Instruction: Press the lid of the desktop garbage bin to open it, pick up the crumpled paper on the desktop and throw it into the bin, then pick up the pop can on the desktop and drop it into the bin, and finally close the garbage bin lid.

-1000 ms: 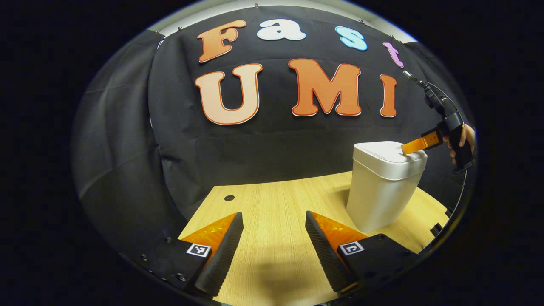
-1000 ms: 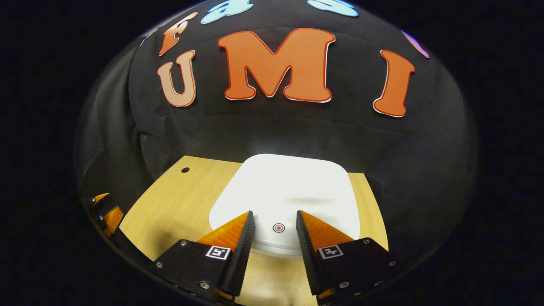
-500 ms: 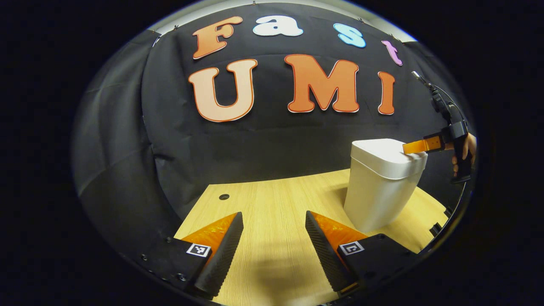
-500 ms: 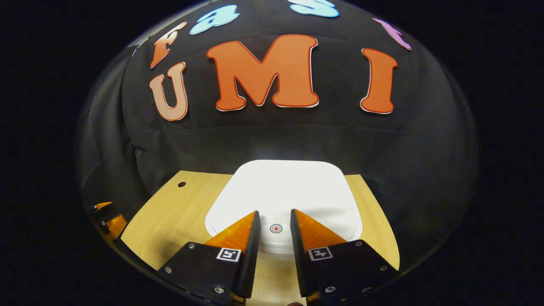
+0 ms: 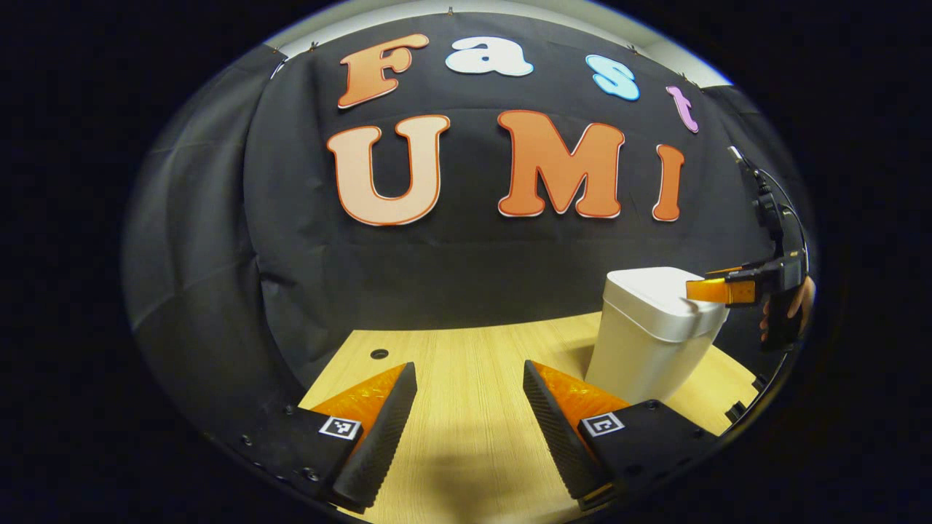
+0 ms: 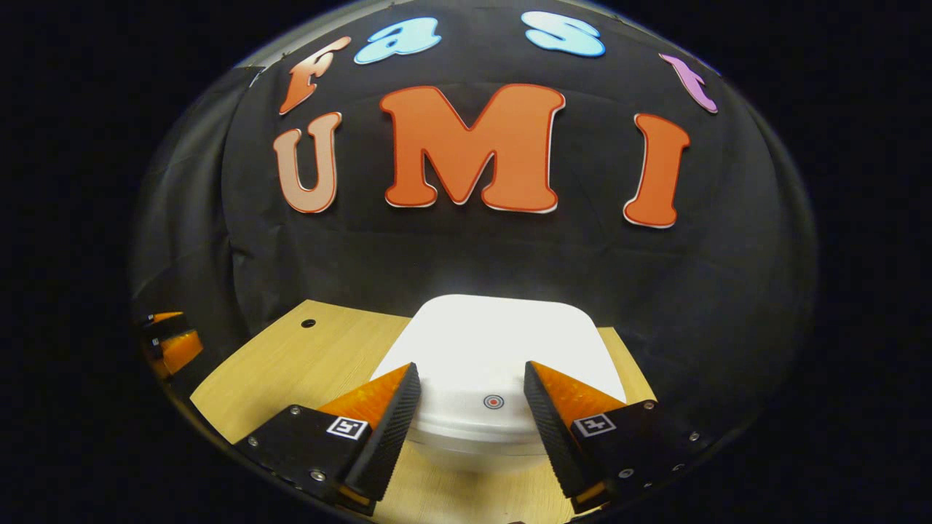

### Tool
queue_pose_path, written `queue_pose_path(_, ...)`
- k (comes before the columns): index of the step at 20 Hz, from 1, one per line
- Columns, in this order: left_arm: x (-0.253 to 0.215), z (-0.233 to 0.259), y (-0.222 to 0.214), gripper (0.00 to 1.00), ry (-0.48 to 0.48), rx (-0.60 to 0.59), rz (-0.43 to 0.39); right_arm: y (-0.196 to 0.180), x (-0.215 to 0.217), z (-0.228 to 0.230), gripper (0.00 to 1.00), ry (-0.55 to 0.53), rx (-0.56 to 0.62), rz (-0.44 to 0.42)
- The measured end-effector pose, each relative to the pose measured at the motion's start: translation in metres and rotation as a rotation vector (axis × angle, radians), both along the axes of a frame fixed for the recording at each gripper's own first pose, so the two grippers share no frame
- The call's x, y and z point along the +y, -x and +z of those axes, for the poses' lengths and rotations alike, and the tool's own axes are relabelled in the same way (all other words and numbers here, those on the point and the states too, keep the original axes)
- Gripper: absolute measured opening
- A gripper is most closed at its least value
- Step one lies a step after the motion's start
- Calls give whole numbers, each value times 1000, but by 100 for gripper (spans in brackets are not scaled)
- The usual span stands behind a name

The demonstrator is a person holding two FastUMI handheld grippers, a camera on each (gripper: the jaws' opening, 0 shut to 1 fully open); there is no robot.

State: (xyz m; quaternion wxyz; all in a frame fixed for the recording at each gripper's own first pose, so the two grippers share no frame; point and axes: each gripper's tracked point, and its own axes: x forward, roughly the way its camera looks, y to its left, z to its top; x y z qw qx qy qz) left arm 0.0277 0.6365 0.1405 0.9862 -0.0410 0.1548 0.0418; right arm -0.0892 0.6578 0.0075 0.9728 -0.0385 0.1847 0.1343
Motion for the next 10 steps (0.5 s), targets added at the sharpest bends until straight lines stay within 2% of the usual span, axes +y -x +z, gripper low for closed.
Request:
queue_pose_path(4, 12, 31, -12, 94, -12, -82, 31, 7, 24, 31, 93, 5, -147, 39)
queue_pose_path(5, 15, 40, -14, 89, -14, -107, 43, 10, 32, 35, 94, -8, -167, 49)
queue_pose_path(6, 17, 47, -17, 94, -13, -128, 51, 13, 36, 39, 94, -16, -184, 53)
queue_pose_path(10, 24, 73, -25, 94, -35, -200, 80, 23, 50, 47, 95, -34, -229, 62)
